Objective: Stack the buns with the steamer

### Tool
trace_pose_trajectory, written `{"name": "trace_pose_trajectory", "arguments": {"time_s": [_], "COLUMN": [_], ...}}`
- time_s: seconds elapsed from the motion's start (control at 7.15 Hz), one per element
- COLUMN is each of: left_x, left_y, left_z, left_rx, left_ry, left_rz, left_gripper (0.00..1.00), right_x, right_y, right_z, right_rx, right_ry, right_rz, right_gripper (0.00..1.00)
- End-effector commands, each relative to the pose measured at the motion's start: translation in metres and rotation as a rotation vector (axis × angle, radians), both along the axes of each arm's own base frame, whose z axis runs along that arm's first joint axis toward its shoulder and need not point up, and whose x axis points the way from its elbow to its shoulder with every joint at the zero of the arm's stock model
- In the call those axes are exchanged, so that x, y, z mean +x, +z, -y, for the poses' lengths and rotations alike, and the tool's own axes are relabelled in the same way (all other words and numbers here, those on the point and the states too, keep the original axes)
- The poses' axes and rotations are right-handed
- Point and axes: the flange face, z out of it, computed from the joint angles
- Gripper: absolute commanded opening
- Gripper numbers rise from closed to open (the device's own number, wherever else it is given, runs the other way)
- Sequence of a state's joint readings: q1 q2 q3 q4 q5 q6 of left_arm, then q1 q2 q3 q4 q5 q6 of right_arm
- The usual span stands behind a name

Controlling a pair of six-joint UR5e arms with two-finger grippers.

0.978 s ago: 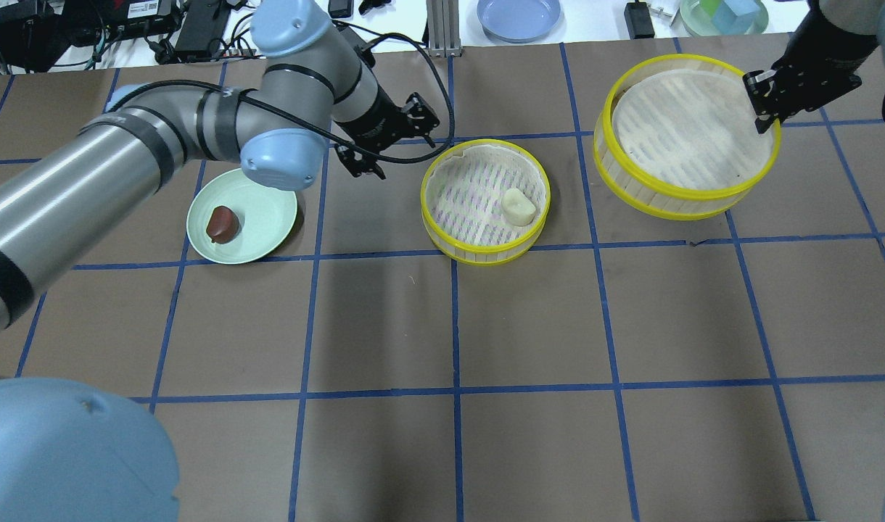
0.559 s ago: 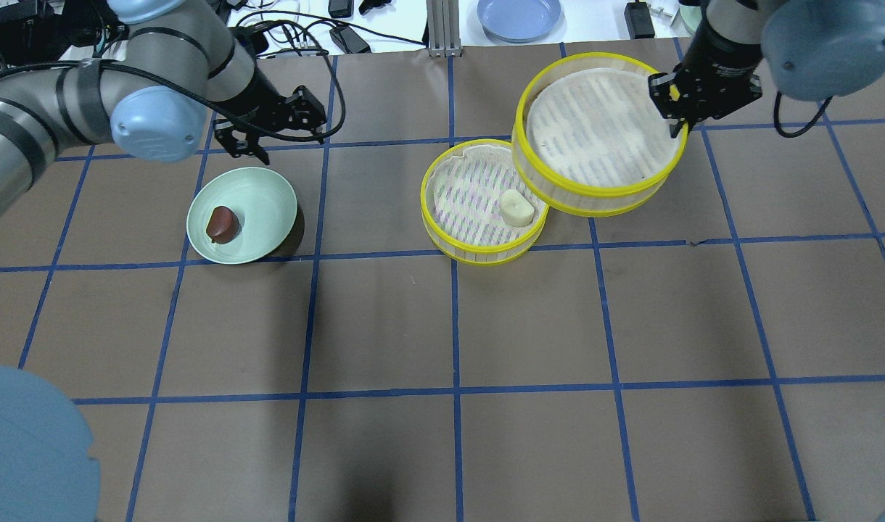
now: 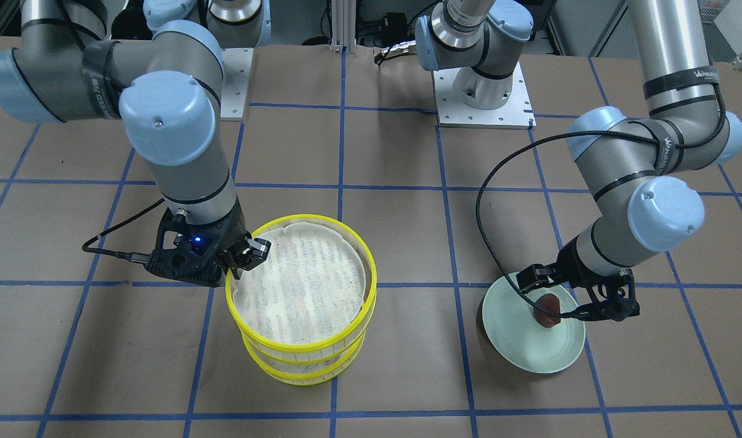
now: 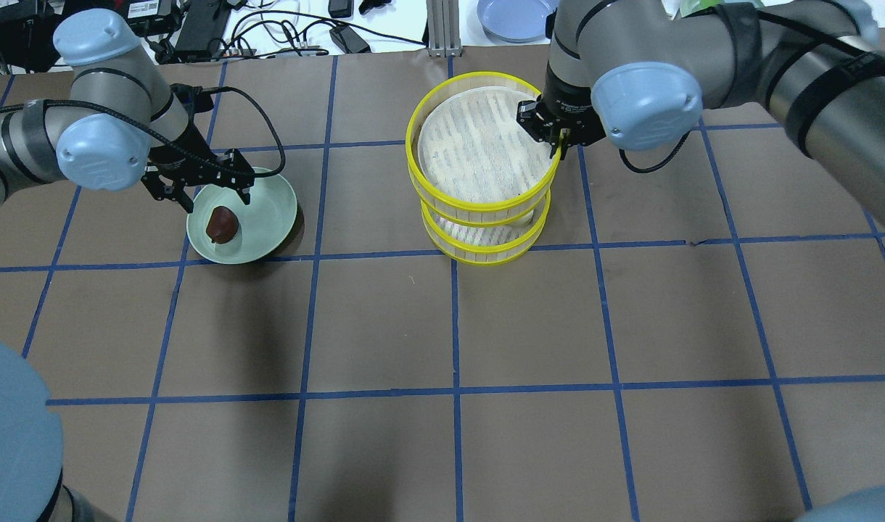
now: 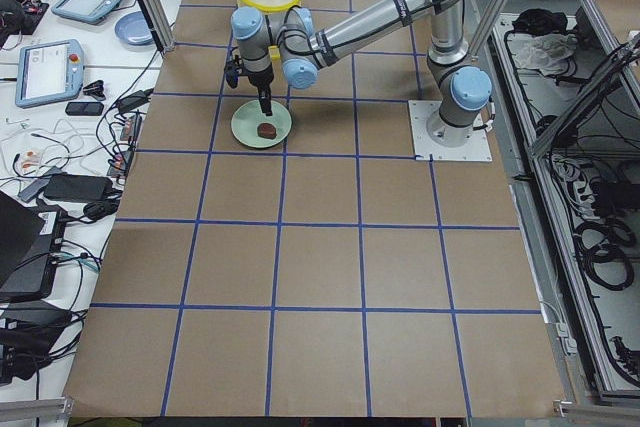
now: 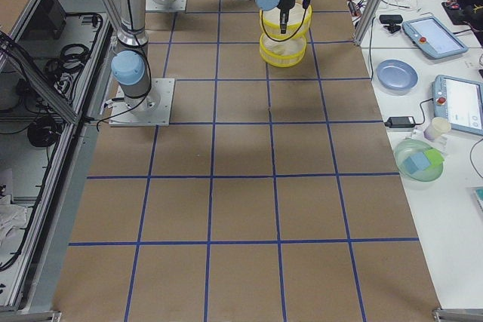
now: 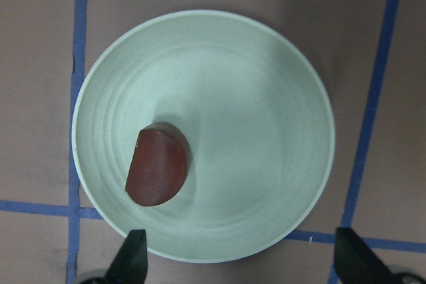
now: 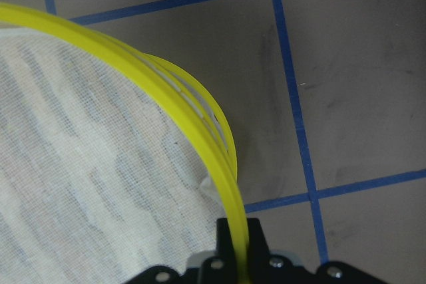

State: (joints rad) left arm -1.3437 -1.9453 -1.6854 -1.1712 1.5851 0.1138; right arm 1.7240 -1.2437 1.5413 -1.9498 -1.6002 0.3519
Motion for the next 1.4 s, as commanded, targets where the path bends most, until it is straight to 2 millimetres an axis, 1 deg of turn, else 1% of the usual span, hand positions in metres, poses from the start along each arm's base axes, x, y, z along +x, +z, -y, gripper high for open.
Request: {"name": "trace_pose_trajectory", "arguments": {"time_s": [0.0, 0.14, 0.42, 0.56, 0.7, 0.98, 1.12, 1.26], "left_x": [0.015, 0.015, 0.016, 0.016, 0.017, 0.018, 0.020, 0.021], "left_y": [-0.021, -0.031, -0.038, -0.047, -0.051, -0.070, -0.078, -0.086], "left_z": [-0.007, -0.006, -0.004, -0.001, 0.001, 0.004, 0.012, 0.018], "left_rx": [0.046, 0.056, 0.065, 0.065, 0.059, 0.078, 0.038, 0.010], "left_ry": [-0.023, -0.020, -0.030, -0.035, -0.088, -0.102, -0.103, -0.109], "left_rz": [-0.013, -0.023, -0.025, -0.031, -0.033, -0.035, -0.026, -0.023], "left_gripper": [1.00, 1.00, 1.00, 1.00, 1.00, 1.00, 1.00, 0.73], "right_x": [0.009, 0.010, 0.003, 0.001, -0.009, -0.009, -0.008, -0.008], "right_y": [-0.037, -0.049, -0.053, -0.054, -0.057, -0.071, -0.078, -0.078], "right_z": [-0.006, -0.003, 0.000, 0.000, 0.006, 0.012, 0.014, 0.014], "right_rx": [0.024, 0.022, 0.019, 0.019, 0.020, 0.019, 0.025, 0.029], "right_ry": [-0.023, -0.018, 0.011, 0.017, 0.011, 0.004, -0.002, -0.003], "right_rz": [-0.007, -0.009, -0.055, -0.058, -0.054, -0.047, -0.041, -0.037], "right_gripper": [0.00, 0.00, 0.00, 0.00, 0.00, 0.00, 0.01, 0.03]}}
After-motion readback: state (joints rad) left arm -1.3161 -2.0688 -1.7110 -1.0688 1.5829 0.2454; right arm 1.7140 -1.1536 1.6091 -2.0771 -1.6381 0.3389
